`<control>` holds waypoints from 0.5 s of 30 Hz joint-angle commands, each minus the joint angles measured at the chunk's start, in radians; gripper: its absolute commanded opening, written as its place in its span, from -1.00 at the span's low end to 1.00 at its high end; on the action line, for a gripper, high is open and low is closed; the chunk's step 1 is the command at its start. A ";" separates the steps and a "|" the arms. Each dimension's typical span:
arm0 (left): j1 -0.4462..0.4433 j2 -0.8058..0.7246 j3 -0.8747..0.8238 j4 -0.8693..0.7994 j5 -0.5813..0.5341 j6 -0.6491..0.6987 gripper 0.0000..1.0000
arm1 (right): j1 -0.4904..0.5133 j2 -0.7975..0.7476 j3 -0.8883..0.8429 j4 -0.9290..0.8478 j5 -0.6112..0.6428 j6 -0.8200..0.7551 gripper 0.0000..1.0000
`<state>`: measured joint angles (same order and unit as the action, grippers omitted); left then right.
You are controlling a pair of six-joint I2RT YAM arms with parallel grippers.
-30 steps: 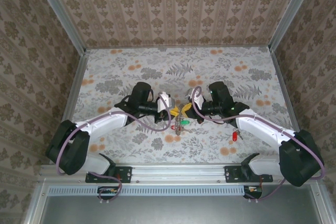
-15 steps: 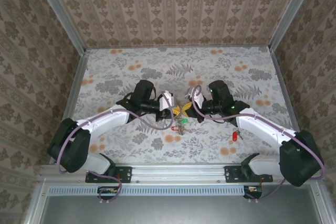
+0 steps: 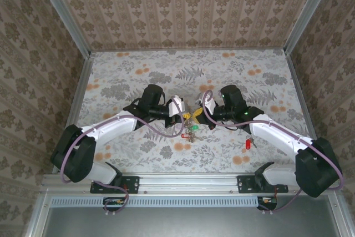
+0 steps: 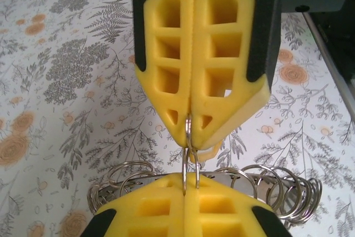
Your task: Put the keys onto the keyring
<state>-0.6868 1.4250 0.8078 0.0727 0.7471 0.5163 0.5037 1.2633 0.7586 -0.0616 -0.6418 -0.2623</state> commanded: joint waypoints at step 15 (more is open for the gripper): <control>0.011 -0.034 -0.059 0.151 0.032 -0.035 -1.00 | -0.001 0.016 -0.051 0.030 0.066 -0.006 -0.67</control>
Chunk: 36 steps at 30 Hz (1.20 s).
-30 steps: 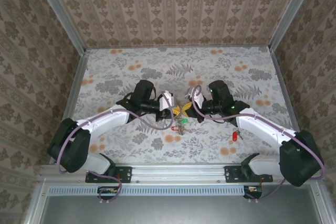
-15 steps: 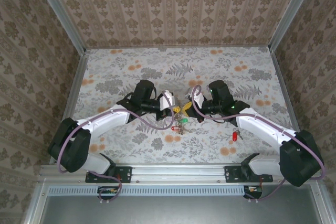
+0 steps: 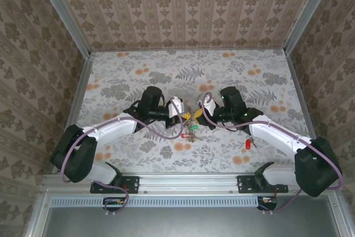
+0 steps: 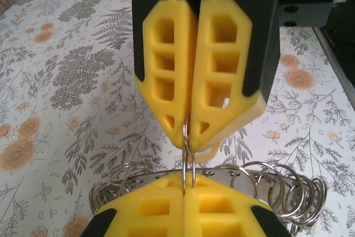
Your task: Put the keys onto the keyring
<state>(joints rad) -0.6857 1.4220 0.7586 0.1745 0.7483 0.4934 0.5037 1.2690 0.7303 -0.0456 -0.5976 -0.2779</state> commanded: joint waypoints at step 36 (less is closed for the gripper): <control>0.012 -0.031 0.019 0.034 0.087 -0.023 -1.00 | 0.029 0.010 0.121 -0.143 -0.061 -0.294 -0.42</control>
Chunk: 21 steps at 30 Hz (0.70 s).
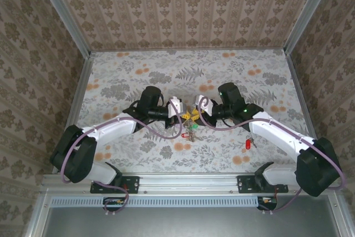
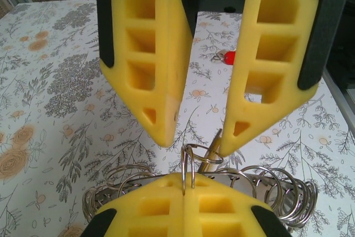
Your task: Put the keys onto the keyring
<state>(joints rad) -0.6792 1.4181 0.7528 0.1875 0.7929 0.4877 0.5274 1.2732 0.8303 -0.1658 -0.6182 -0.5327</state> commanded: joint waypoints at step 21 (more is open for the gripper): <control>0.009 -0.024 0.036 0.009 0.089 -0.017 -1.00 | 0.005 0.034 0.019 0.004 0.003 -0.066 -1.00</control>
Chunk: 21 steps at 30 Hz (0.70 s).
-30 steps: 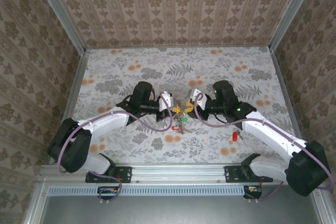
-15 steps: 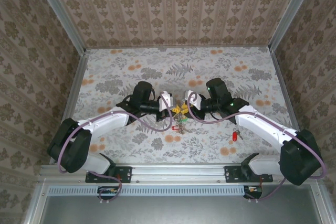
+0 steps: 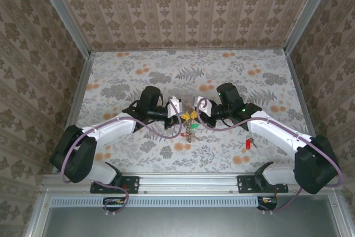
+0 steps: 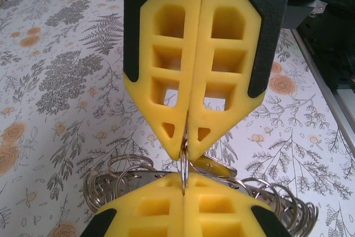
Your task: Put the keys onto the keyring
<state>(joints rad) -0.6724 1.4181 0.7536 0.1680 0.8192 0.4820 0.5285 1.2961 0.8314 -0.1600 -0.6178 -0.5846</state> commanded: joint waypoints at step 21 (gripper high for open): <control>-0.018 -0.018 0.102 -0.171 -0.049 0.099 -0.58 | 0.005 -0.001 0.029 -0.006 0.003 0.007 -1.00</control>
<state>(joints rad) -0.6811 1.3937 0.8196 0.0616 0.7864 0.5327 0.5285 1.2961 0.8318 -0.1627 -0.6098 -0.5804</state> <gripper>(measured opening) 0.211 0.062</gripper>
